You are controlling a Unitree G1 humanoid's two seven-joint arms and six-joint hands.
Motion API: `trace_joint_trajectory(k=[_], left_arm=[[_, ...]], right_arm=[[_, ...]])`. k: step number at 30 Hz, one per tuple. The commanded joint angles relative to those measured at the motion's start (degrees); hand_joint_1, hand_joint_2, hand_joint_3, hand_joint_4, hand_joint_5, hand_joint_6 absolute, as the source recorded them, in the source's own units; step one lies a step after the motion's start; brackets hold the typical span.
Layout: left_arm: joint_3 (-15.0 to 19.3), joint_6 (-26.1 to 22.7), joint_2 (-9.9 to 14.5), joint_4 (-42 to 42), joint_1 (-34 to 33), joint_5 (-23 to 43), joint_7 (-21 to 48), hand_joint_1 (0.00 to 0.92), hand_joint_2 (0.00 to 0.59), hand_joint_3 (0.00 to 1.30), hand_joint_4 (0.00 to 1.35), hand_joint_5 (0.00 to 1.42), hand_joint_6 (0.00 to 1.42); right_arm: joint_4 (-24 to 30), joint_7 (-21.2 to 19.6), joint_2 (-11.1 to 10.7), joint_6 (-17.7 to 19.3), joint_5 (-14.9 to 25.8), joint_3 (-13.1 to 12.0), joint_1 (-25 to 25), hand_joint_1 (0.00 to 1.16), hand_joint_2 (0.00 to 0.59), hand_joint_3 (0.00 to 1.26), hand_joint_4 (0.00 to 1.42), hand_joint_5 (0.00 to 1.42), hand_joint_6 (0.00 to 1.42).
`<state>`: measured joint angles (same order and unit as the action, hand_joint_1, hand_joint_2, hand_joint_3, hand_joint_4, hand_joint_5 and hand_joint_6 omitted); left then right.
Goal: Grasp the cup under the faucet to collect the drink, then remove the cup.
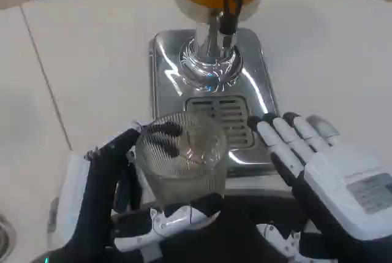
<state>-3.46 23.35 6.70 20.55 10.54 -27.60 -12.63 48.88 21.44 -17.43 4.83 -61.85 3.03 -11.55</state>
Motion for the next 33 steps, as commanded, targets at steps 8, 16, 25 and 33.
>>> trace_joint_trajectory(k=[8, 16, 25, 33], left_arm=[[0.0, -0.1, -1.5, -1.4, -1.0, -0.3, -0.9, 0.704, 0.047, 1.22, 1.19, 1.42, 1.42], [0.0, -2.9, -4.0, -13.8, -13.4, -3.6, -6.5, 0.704, 0.047, 1.21, 1.19, 1.42, 1.42], [-2.6, -1.8, -4.8, -29.9, -26.1, -5.0, -13.3, 0.700, 0.051, 1.21, 1.18, 1.42, 1.42], [-4.7, 0.1, -4.9, -42.9, -35.3, -4.7, -17.5, 0.697, 0.053, 1.21, 1.18, 1.42, 1.42]], right_arm=[[0.4, 0.2, 1.1, -0.9, -0.8, -0.6, -1.9, 0.39, 0.476, 0.00, 0.00, 0.00, 0.00], [2.4, 0.8, 2.5, -2.1, -2.3, -1.4, -4.3, 0.39, 0.476, 0.00, 0.00, 0.00, 0.00], [4.8, 3.3, 4.4, -2.7, -5.1, -1.3, -5.5, 0.39, 0.476, 0.00, 0.00, 0.00, 0.00], [3.1, 4.4, 7.7, -3.4, -8.8, 0.7, -1.7, 0.39, 0.476, 0.00, 0.00, 0.00, 0.00]])
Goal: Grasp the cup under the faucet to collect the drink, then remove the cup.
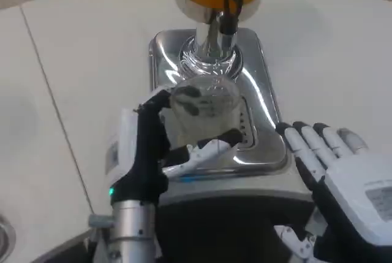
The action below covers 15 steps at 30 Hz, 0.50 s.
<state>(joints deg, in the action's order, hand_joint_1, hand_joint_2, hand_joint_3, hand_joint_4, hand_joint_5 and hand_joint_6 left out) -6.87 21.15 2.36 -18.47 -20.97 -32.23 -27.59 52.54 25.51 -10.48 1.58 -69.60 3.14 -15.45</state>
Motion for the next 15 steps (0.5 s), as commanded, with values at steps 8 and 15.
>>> trace_joint_trajectory(k=[8, 15], left_arm=[[-2.5, 2.5, -1.0, -15.4, -11.9, 0.1, -6.7, 0.696, 0.053, 1.21, 1.18, 1.42, 1.42], [-2.7, 2.0, -1.5, -26.4, -17.3, 1.6, -9.3, 0.699, 0.056, 1.21, 1.18, 1.42, 1.42]], right_arm=[[-2.7, 0.8, 1.5, -1.5, -1.6, 0.6, 6.0, 0.39, 0.476, 0.00, 0.00, 0.00, 0.00], [-1.1, 0.8, 2.5, -1.8, -2.6, 1.2, 4.2, 0.39, 0.476, 0.00, 0.00, 0.00, 0.00]])
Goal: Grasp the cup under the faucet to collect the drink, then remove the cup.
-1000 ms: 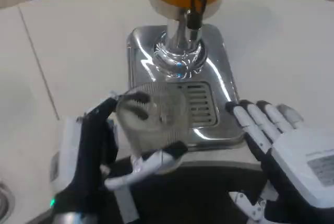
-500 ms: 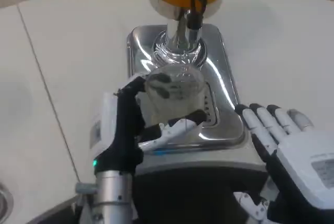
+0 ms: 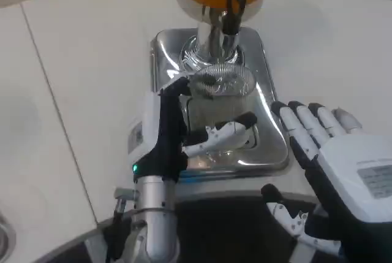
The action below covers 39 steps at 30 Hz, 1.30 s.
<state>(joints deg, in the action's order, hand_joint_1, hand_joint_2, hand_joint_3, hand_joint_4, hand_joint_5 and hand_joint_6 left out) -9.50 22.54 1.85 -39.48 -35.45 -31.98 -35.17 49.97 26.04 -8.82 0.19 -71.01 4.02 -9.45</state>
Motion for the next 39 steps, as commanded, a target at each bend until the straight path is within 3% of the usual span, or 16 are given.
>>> trace_joint_trajectory(k=[1, 8, 11, 13, 16, 21, 32, 36, 39], left_arm=[[0.3, 0.5, -1.2, -7.2, -3.8, 2.2, -1.8, 0.701, 0.059, 1.21, 1.17, 1.42, 1.42], [0.3, 0.3, -1.0, -15.2, -8.2, 3.6, -4.4, 0.696, 0.064, 1.16, 1.16, 1.42, 1.42], [0.0, 0.8, -0.8, -16.5, -8.9, 3.5, -5.8, 0.646, 0.087, 0.94, 1.11, 1.31, 1.42], [-0.2, 1.1, -0.6, -17.1, -9.2, 3.7, -5.9, 0.616, 0.087, 0.76, 0.94, 1.18, 1.38], [-2.7, 1.9, 0.8, -16.8, -9.1, 0.9, -6.9, 0.581, 0.080, 0.53, 0.58, 0.96, 1.18], [-4.6, 3.5, 2.3, -16.9, -8.9, 0.3, -5.6, 0.542, 0.073, 0.30, 0.25, 0.72, 0.83], [-4.9, 5.9, 4.1, -16.0, -8.1, 1.5, -2.5, 0.494, 0.063, 0.15, 0.03, 0.43, 0.43], [-4.6, 5.9, 6.2, -12.4, -5.8, 2.3, -0.8, 0.487, 0.057, 0.10, 0.00, 0.36, 0.36], [-3.0, 5.2, 9.1, -7.7, -2.8, 3.2, 0.6, 0.497, 0.058, 0.09, 0.00, 0.33, 0.33]], right_arm=[[1.6, 0.3, 1.3, -0.6, -1.7, 0.5, -2.0, 0.39, 0.476, 0.00, 0.00, 0.00, 0.00], [2.0, 0.6, 2.6, -0.7, -3.4, 1.0, -2.7, 0.39, 0.476, 0.00, 0.00, 0.00, 0.00], [1.1, 0.7, 2.7, -0.8, -3.3, 0.8, -2.0, 0.39, 0.476, 0.00, 0.00, 0.00, 0.00], [0.0, 0.5, 2.6, -0.9, -3.3, 0.8, -1.4, 0.39, 0.475, 0.00, 0.00, 0.00, 0.00], [-1.7, 0.0, 2.9, -1.3, -4.1, 1.1, -0.1, 0.39, 0.473, 0.00, 0.00, 0.00, 0.00], [-3.1, 0.3, 2.8, -2.0, -3.6, 1.0, 0.6, 0.39, 0.466, 0.00, 0.00, 0.00, 0.00], [-2.6, 0.7, 2.3, -2.3, -2.5, 0.9, 1.5, 0.39, 0.462, 0.00, 0.00, 0.00, 0.00], [-1.8, 0.8, 2.0, -2.3, -0.8, 0.8, 1.7, 0.39, 0.462, 0.00, 0.00, 0.00, 0.00], [-0.6, 0.6, 2.1, -2.3, 0.5, 0.6, 1.4, 0.39, 0.462, 0.00, 0.00, 0.00, 0.00]])
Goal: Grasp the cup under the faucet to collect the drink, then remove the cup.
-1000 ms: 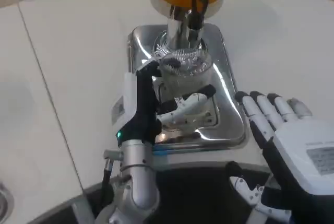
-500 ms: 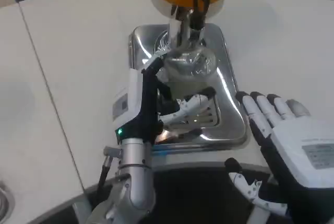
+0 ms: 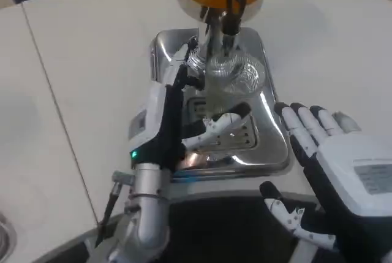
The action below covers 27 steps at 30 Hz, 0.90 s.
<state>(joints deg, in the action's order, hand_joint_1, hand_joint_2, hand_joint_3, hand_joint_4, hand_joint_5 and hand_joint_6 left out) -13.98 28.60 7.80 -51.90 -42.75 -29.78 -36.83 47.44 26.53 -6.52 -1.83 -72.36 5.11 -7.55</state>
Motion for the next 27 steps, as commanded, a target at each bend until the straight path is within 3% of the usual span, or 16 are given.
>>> trace_joint_trajectory(k=[1, 5, 8, 12, 14, 17, 18, 23, 27], left_arm=[[2.1, -1.0, 3.9, 6.1, 5.4, 1.6, 3.1, 0.498, 0.058, 0.08, 0.00, 0.32, 0.32], [4.6, -2.0, 9.4, 14.4, 10.8, 1.2, 5.9, 0.499, 0.058, 0.02, 0.00, 0.27, 0.28], [6.6, -4.2, 13.4, 22.3, 15.5, 0.7, 8.2, 0.506, 0.065, 0.00, 0.00, 0.24, 0.26], [9.5, -6.8, 16.4, 30.8, 21.0, 1.6, 11.9, 0.474, 0.071, 0.00, 0.00, 0.20, 0.23], [10.8, -8.2, 18.1, 35.2, 24.2, 1.2, 13.6, 0.414, 0.081, 0.00, 0.00, 0.16, 0.20], [12.8, -10.9, 19.4, 41.5, 28.6, 0.7, 15.8, 0.051, 0.113, 0.00, 0.00, 0.13, 0.17], [13.3, -11.8, 19.9, 44.2, 30.5, -0.4, 16.0, 0.010, 0.119, 0.00, 0.00, 0.13, 0.17], [16.3, -13.4, 21.8, 57.2, 40.7, -9.3, 14.2, 0.000, 0.117, 0.00, 0.00, 0.16, 0.20], [17.8, -16.8, 20.5, 64.9, 47.8, -12.7, 16.2, 0.000, 0.125, 0.00, 0.00, 0.17, 0.19]], right_arm=[[2.2, 0.0, 0.0, -0.4, 2.4, -0.6, -0.7, 0.39, 0.462, 0.00, 0.00, 0.00, 0.00], [2.9, -1.4, 1.3, -0.9, 4.0, -0.6, -1.0, 0.39, 0.462, 0.00, 0.00, 0.00, 0.00], [1.6, -2.3, 0.9, -0.4, 5.2, -0.6, -0.5, 0.38, 0.464, 0.00, 0.00, 0.00, 0.00], [0.1, -4.0, 1.1, 0.0, 7.0, 0.3, 0.9, 0.38, 0.467, 0.00, 0.00, 0.00, 0.00], [-0.5, -4.6, 2.9, -1.7, 9.0, 0.4, 2.1, 0.38, 0.468, 0.00, 0.00, 0.00, 0.00], [-1.5, -6.4, 5.2, -3.7, 11.0, 0.4, 2.8, 0.38, 0.469, 0.00, 0.00, 0.00, 0.00], [-1.9, -7.1, 5.4, -3.8, 11.1, 0.5, 2.9, 0.38, 0.470, 0.00, 0.00, 0.00, 0.00], [-6.2, -11.1, 5.3, -3.9, 13.6, 0.0, 6.5, 0.38, 0.475, 0.00, 0.00, 0.00, 0.00], [-7.3, -11.5, 6.4, -5.7, 16.6, 0.3, 10.4, 0.38, 0.490, 0.00, 0.00, 0.00, 0.00]])
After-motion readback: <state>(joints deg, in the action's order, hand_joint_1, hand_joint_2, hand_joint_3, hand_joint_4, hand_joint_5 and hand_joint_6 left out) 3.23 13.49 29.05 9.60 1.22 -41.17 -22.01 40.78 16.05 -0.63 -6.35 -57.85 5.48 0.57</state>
